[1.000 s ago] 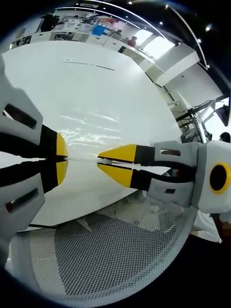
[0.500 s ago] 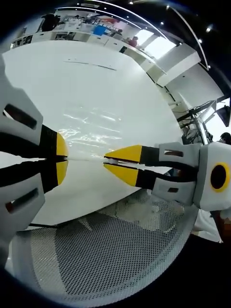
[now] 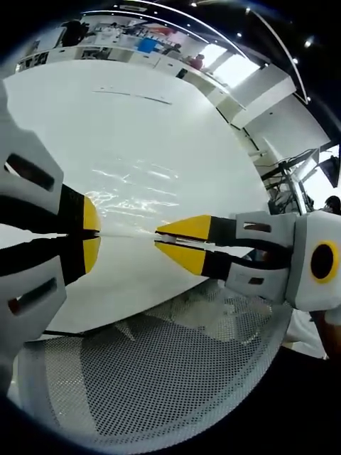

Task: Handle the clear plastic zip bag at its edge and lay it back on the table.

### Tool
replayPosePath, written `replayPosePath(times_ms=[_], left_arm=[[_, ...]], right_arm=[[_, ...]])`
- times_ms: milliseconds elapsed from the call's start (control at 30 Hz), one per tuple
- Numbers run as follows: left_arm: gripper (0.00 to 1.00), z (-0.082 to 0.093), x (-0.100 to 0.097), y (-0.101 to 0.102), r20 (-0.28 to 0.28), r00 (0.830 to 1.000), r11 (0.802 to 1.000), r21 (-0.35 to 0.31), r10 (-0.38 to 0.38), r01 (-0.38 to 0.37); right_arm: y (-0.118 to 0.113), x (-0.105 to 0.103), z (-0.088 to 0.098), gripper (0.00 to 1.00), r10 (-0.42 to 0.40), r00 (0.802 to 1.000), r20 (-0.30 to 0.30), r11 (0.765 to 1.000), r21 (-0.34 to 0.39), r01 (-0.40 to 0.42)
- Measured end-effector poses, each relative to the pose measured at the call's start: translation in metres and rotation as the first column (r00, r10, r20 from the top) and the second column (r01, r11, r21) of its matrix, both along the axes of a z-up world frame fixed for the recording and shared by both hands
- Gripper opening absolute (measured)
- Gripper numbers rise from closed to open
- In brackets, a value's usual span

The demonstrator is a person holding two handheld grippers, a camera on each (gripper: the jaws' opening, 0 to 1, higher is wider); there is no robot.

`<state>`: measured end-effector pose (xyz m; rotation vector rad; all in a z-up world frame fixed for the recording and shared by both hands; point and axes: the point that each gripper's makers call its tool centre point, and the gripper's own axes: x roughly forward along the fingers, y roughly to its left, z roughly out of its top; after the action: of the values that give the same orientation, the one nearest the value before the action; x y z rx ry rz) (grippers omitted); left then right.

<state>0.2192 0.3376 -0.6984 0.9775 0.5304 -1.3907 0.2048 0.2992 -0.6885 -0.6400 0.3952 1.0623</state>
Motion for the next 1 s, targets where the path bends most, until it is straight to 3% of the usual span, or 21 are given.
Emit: replayPosePath(times_ms=[1000], left_arm=[[0.00,0.0020,-0.0009,0.0010,-0.005,1.000,1.000,-0.004,0.007,-0.007]], right_arm=[[-0.0071,0.0008,0.0011,0.00,-0.012,1.000,0.002,1.000,-0.002,0.012]])
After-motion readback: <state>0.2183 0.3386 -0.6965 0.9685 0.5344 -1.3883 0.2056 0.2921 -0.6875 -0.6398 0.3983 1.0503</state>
